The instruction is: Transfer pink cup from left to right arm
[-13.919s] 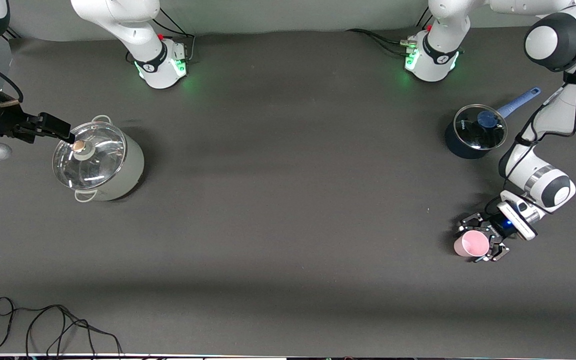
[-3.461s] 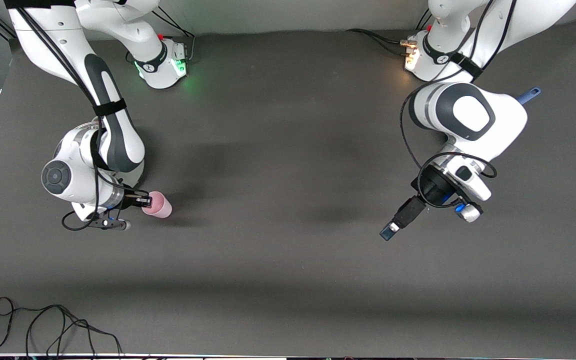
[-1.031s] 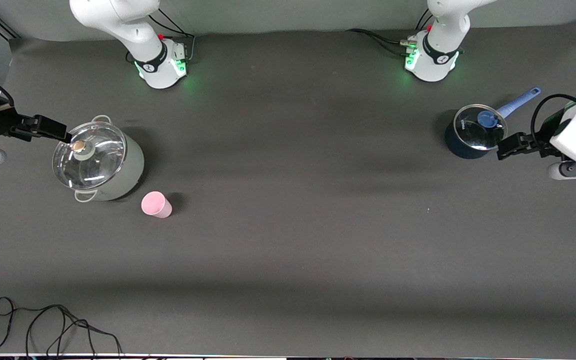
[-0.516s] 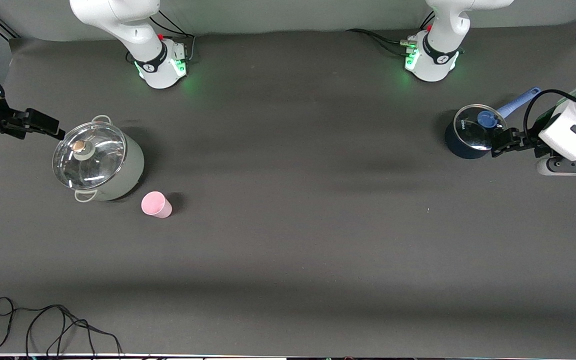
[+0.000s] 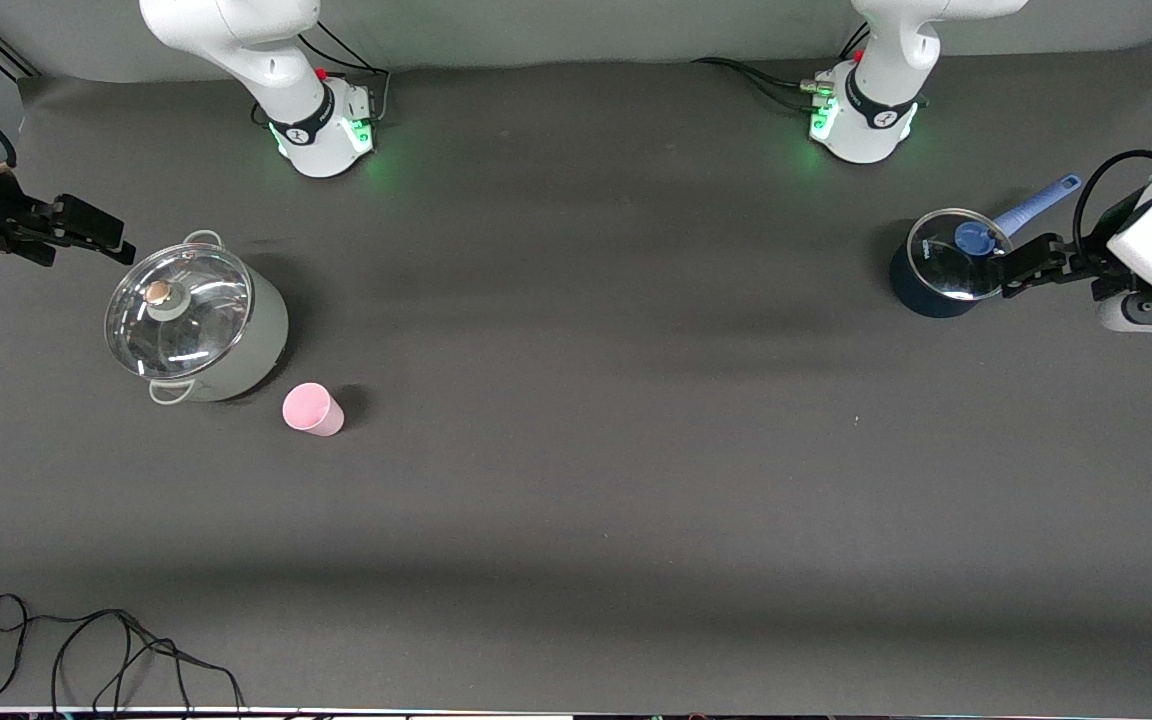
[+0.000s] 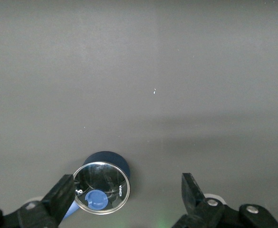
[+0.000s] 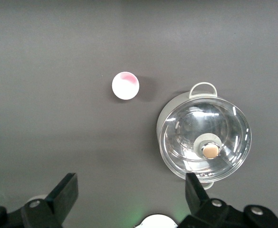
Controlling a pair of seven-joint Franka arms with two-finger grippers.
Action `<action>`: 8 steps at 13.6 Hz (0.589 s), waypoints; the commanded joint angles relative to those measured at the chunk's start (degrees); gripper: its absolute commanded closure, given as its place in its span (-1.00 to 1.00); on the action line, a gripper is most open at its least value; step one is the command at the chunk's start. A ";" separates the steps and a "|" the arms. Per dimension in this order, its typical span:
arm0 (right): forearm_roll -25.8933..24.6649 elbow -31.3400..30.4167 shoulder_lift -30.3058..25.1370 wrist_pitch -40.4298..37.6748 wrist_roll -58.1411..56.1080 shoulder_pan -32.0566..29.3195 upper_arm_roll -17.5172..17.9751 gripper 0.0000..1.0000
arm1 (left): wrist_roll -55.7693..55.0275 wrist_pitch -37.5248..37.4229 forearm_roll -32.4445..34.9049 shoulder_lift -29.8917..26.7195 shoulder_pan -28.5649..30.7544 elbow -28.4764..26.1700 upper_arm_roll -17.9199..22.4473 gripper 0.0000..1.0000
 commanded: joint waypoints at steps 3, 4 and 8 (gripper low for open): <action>-0.20 -1.96 -1.82 1.25 -1.03 -1.09 0.97 -0.99 | 0.26 -1.38 -0.18 0.34 1.04 0.97 -2.15 -1.00; -0.11 -1.96 -1.82 1.34 -1.20 -1.09 0.97 -0.99 | 0.35 -1.47 -0.18 0.25 1.04 0.97 -2.15 -1.00; 0.25 -2.05 -1.82 1.25 -1.20 -1.09 0.97 -0.99 | 0.43 -1.47 -0.09 0.25 1.04 0.88 -2.06 -1.00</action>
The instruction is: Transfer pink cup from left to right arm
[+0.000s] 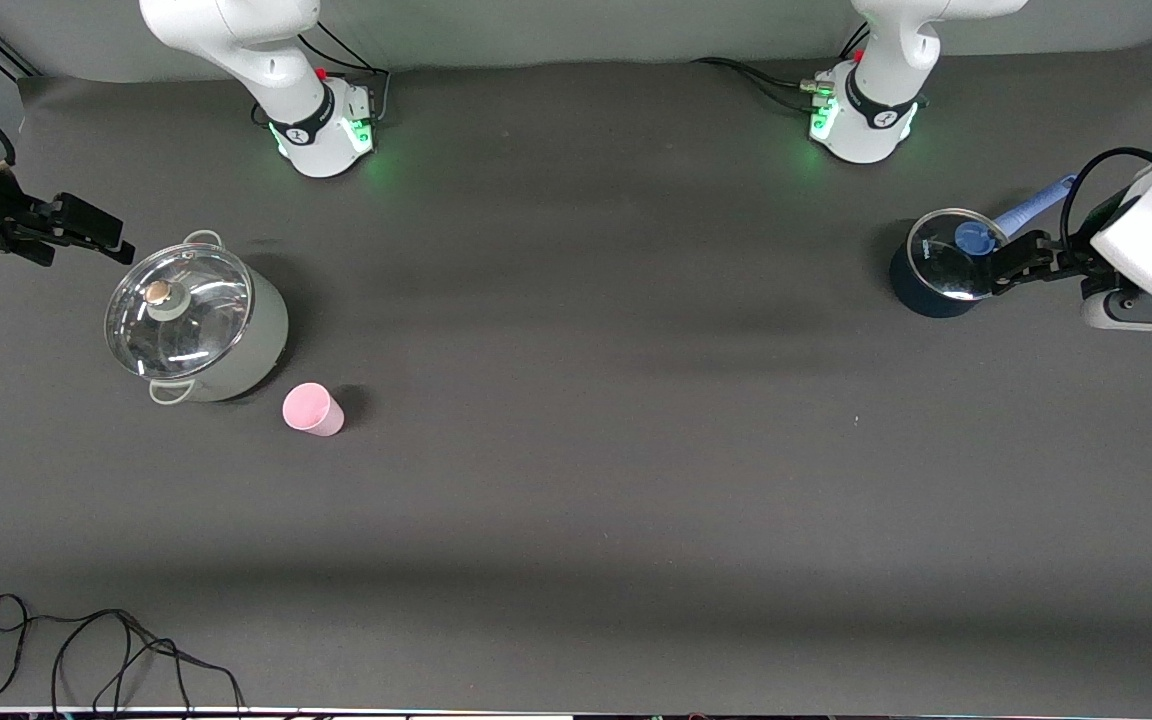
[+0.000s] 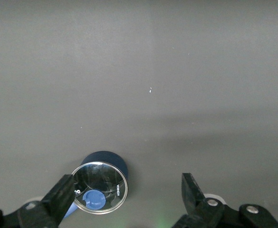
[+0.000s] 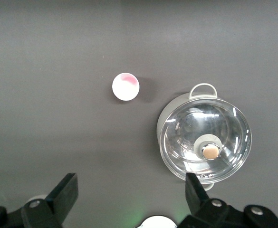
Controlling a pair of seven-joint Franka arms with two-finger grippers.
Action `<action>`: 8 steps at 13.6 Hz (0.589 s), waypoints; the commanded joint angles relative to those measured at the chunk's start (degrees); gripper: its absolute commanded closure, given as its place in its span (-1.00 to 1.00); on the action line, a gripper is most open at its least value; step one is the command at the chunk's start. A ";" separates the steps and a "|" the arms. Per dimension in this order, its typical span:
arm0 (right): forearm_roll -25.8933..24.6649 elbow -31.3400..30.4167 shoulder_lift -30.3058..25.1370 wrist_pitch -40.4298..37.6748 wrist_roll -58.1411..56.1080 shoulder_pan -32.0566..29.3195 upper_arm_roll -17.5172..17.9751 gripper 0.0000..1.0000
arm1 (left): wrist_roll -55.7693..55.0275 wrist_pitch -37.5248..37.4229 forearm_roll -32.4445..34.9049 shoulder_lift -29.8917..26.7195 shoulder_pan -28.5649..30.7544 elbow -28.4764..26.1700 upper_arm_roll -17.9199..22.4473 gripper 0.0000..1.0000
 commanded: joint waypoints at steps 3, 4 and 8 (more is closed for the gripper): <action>0.24 -1.60 -1.49 0.81 -1.20 -0.99 0.79 -0.99 | 0.52 -1.33 0.88 0.10 0.53 0.88 -0.52 -1.00; 0.24 -1.60 -1.58 0.81 -1.20 -0.99 0.79 -0.99 | 0.52 -1.33 0.88 0.02 0.53 0.96 -0.52 -1.00; 0.24 -1.60 -1.58 0.81 -1.28 -0.99 0.88 -0.99 | 0.69 -1.42 0.79 -0.07 0.70 1.05 -0.43 -1.00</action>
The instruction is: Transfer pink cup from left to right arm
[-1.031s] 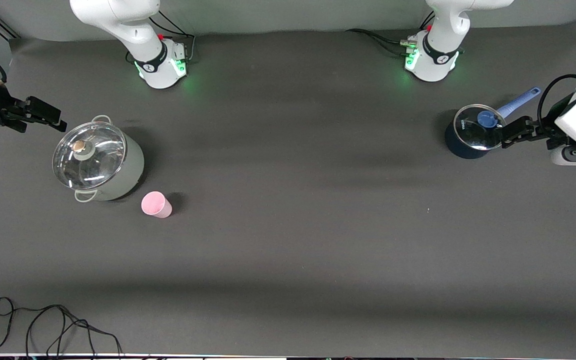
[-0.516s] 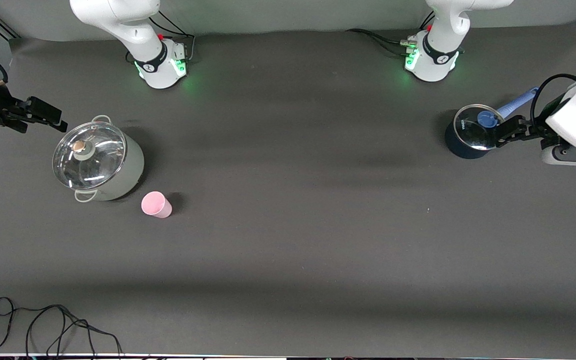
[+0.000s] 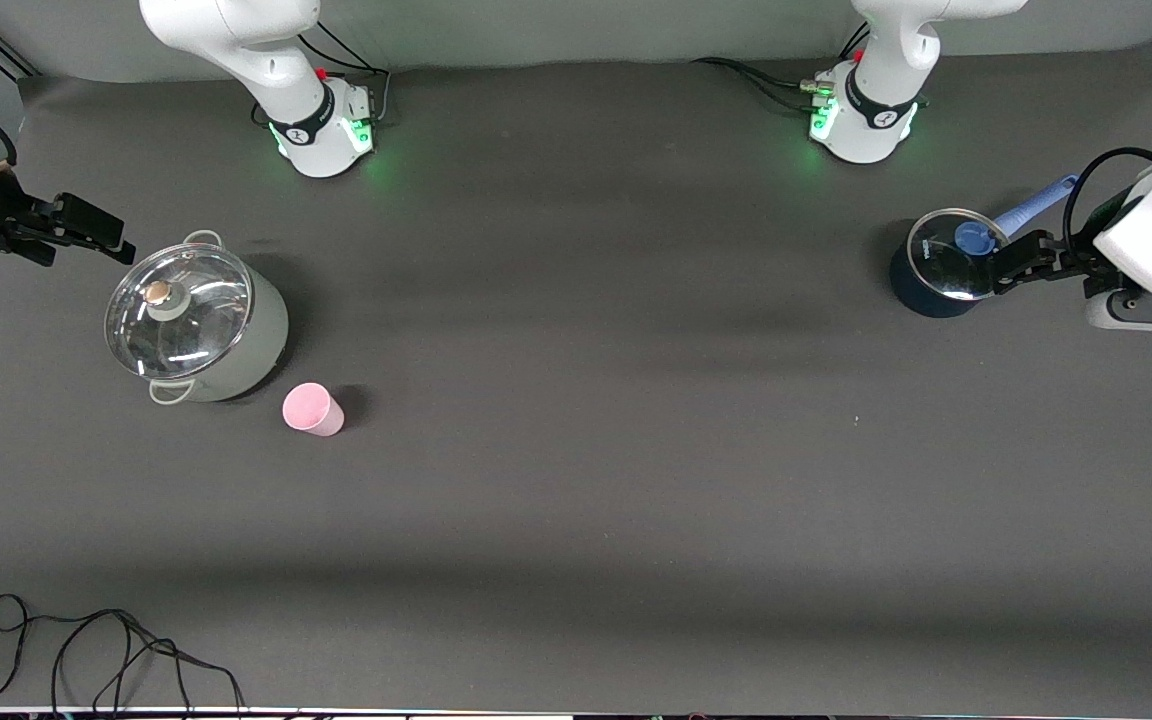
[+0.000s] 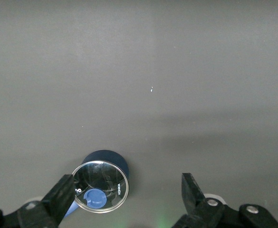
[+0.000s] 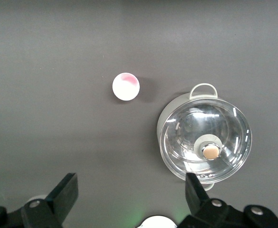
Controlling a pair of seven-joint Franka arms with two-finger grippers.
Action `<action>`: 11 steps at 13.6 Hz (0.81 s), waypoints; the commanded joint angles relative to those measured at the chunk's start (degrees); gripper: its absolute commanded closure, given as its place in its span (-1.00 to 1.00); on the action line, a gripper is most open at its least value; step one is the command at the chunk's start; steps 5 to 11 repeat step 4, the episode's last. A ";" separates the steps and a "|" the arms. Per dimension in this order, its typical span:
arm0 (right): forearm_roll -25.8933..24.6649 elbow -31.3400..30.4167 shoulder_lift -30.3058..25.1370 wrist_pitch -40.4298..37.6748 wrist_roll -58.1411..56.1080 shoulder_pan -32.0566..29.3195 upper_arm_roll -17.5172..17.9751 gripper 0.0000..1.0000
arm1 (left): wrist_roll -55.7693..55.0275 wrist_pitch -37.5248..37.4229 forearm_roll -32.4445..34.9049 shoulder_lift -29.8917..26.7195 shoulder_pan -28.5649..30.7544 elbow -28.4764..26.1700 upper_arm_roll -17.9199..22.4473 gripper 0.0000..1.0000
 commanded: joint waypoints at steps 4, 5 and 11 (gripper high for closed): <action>0.24 -1.58 -1.57 0.78 -1.34 -0.99 0.84 -0.99 | 1.21 -1.20 0.72 0.19 0.45 1.12 -0.32 -1.00; 0.24 -1.58 -1.57 0.78 -1.34 -0.99 0.84 -0.99 | 1.21 -1.20 0.72 0.19 0.45 1.12 -0.32 -1.00; 0.24 -1.58 -1.57 0.78 -1.34 -0.99 0.84 -0.99 | 1.21 -1.20 0.72 0.19 0.45 1.12 -0.32 -1.00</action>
